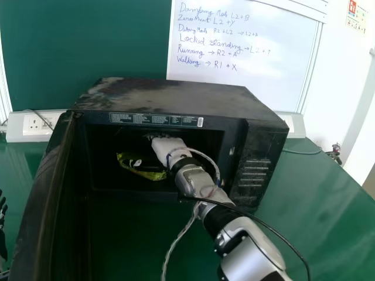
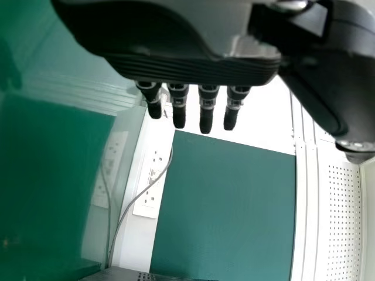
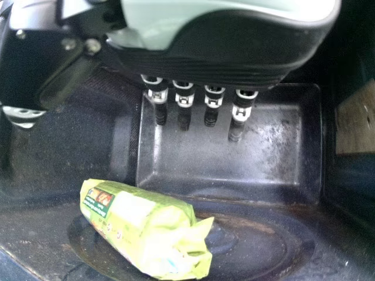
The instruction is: Put biscuit inside oven
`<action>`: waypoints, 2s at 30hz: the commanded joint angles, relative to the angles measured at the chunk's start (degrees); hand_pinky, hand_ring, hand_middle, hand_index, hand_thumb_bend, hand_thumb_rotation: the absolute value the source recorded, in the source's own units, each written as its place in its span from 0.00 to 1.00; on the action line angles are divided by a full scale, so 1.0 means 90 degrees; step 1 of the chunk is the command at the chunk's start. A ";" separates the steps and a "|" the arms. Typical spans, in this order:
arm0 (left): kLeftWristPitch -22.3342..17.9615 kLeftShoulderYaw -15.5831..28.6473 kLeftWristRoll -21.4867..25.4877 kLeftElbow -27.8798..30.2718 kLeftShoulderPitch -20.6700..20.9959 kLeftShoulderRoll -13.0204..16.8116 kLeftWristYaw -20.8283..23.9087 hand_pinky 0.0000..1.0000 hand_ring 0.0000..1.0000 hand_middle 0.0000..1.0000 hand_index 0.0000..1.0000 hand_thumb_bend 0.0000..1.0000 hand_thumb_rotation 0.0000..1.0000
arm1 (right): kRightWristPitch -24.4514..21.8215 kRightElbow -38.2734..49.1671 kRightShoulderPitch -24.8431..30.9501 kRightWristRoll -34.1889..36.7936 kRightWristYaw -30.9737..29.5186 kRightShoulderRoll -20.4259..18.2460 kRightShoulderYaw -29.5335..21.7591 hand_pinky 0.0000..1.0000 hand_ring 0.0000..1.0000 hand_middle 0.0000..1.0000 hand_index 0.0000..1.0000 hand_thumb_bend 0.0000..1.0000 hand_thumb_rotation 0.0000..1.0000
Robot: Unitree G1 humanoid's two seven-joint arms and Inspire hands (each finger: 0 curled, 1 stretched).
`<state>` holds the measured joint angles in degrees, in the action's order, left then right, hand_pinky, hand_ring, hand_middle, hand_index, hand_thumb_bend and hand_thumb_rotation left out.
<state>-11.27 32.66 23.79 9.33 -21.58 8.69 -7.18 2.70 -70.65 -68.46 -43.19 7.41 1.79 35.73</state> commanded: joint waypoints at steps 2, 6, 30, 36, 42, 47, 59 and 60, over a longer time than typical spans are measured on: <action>0.0028 0.0039 0.0083 0.0033 0.0062 0.0062 -0.0053 0.86 0.91 0.93 0.97 0.98 0.80 | 0.0113 0.0195 0.0219 0.0061 0.0136 0.0127 -0.0066 0.94 0.99 1.00 1.00 1.00 1.00; 0.0035 0.0047 0.0025 0.0027 0.0067 0.0076 -0.0011 0.85 0.90 0.92 0.96 0.99 0.80 | 0.0172 0.0403 0.0338 0.0069 0.0004 0.0212 -0.0067 0.96 1.00 1.00 1.00 1.00 1.00; 0.0054 0.0095 0.0095 -0.0118 0.0179 0.0118 -0.0028 0.85 0.90 0.92 0.96 0.99 0.78 | 0.0210 0.2964 0.1491 -0.0076 -0.0816 0.1417 -0.0141 0.95 1.00 1.00 1.00 0.97 1.00; 0.0027 0.0092 0.0033 -0.0212 0.0221 0.0171 -0.0040 0.85 0.90 0.92 0.96 1.00 0.79 | 0.0254 0.3793 0.1908 -0.0066 -0.1023 0.1805 -0.0310 0.94 1.00 1.00 1.00 0.97 1.00; -0.0013 0.0085 -0.0021 -0.0285 0.0275 0.0184 -0.0033 0.85 0.90 0.92 0.96 1.00 0.79 | 0.0332 0.4691 0.2355 0.0014 -0.1294 0.2181 -0.0559 0.93 0.99 1.00 1.00 0.95 1.00; -0.0027 0.0090 -0.0014 -0.0340 0.0333 0.0183 -0.0035 0.84 0.89 0.91 0.95 1.00 0.79 | 0.0490 0.5423 0.2790 -0.0063 -0.1346 0.2530 -0.0749 0.89 0.97 1.00 1.00 0.98 1.00; -0.0041 0.0125 -0.0018 -0.0440 0.0395 0.0227 -0.0058 0.84 0.89 0.91 0.96 1.00 0.78 | 0.1245 0.6733 0.3953 0.0439 -0.1373 0.3150 -0.1577 0.82 0.89 0.93 0.93 0.96 1.00; -0.0037 0.0128 -0.0025 -0.0441 0.0398 0.0230 -0.0051 0.84 0.89 0.91 0.95 1.00 0.78 | 0.1359 0.6799 0.4050 0.0512 -0.1364 0.3187 -0.1664 0.82 0.89 0.92 0.92 0.95 1.00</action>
<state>-11.29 33.43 23.71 5.88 -18.67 10.15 -7.62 13.59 -10.63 -33.16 -39.79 -5.52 29.58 22.17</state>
